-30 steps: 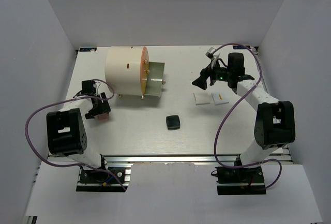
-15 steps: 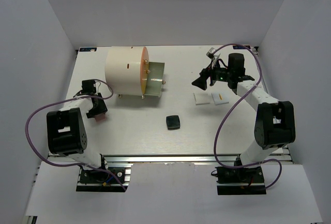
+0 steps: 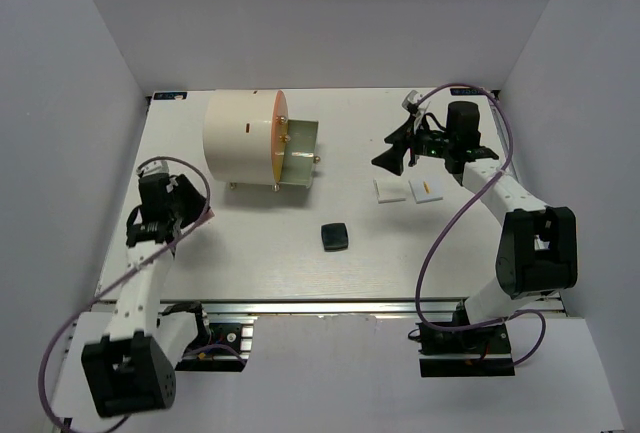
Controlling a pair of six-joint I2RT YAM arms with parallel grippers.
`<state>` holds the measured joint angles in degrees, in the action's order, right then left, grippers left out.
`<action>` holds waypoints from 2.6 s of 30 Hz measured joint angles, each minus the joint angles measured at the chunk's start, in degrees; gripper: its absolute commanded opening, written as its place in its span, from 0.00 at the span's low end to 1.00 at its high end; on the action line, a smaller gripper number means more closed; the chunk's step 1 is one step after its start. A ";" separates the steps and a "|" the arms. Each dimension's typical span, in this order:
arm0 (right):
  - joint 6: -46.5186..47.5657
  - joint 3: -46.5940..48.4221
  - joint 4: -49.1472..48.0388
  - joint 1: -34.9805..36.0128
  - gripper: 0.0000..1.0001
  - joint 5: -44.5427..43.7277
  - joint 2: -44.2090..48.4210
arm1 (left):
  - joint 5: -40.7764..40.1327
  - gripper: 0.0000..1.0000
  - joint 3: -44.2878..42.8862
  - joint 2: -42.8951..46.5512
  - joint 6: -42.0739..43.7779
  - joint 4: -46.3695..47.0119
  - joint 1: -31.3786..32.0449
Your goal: Organize the makeup
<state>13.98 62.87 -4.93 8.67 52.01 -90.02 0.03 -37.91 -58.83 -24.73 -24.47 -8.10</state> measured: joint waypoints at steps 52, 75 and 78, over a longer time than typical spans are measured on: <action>-0.50 -1.60 11.85 -4.48 0.89 -21.49 3.67 | -36.28 0.62 -70.75 -61.66 29.59 -11.39 47.28; 3.80 4.26 21.66 -1.95 0.89 -26.45 -3.78 | -32.85 0.40 -71.21 -60.30 20.22 -12.90 46.97; 1.31 4.66 23.76 1.49 0.89 -33.40 -6.12 | -28.68 0.66 -69.05 -55.19 15.52 -12.39 46.95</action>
<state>15.29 67.53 18.83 10.15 18.61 -96.14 -28.64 -106.96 -114.02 -9.21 -36.86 38.85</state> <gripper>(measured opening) 0.895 0.541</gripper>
